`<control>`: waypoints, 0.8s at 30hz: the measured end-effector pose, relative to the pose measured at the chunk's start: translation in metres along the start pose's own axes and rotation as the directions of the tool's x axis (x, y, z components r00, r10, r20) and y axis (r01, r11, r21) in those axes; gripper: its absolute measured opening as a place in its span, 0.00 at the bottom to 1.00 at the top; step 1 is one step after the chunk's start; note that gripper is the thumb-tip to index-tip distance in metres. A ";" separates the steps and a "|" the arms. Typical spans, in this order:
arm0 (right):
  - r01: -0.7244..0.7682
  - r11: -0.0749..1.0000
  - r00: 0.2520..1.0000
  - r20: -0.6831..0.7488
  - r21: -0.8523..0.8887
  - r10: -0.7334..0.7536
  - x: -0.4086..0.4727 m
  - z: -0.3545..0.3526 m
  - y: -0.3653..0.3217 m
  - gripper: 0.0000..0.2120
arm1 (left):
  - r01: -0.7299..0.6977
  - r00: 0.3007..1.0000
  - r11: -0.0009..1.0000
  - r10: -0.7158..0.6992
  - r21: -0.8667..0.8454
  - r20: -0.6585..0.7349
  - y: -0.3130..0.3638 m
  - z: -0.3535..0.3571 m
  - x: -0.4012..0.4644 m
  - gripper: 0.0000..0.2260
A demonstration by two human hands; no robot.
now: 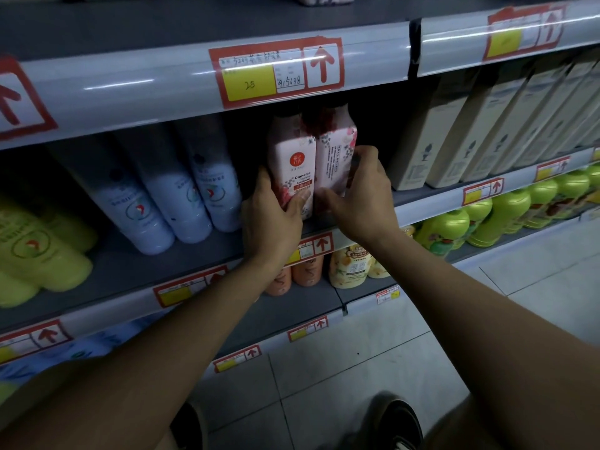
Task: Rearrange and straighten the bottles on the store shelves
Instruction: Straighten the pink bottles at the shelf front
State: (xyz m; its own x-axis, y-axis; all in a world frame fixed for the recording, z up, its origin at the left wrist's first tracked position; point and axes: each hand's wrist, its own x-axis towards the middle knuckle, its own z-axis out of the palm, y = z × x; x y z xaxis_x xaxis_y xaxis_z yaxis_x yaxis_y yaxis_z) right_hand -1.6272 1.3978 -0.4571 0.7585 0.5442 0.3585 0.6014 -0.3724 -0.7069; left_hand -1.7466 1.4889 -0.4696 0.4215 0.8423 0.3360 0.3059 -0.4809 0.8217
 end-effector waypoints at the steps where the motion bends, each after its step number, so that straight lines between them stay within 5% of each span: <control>1: 0.001 1.000 1.000 -0.003 -0.005 -0.001 0.000 0.001 0.000 0.34 | -0.007 1.000 1.000 0.007 -0.004 -0.001 0.000 0.000 0.000 0.26; 11: 0.027 1.000 1.000 -0.007 0.003 -0.027 0.003 0.001 0.004 0.34 | -0.032 0.999 0.999 0.032 0.012 0.039 -0.003 0.000 0.001 0.25; 24: -0.095 0.955 0.975 0.220 0.280 0.032 0.014 -0.003 0.003 0.35 | -0.036 0.998 0.999 0.035 0.020 0.045 -0.006 0.003 0.001 0.29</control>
State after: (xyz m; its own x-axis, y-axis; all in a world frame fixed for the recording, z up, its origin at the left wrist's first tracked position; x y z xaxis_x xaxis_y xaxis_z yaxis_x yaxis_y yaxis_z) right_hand -1.6140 1.4021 -0.4523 0.7036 0.6840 0.1928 0.4326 -0.1971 -0.8798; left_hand -1.7456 1.4918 -0.4753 0.4702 0.8130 0.3433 0.3073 -0.5155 0.7999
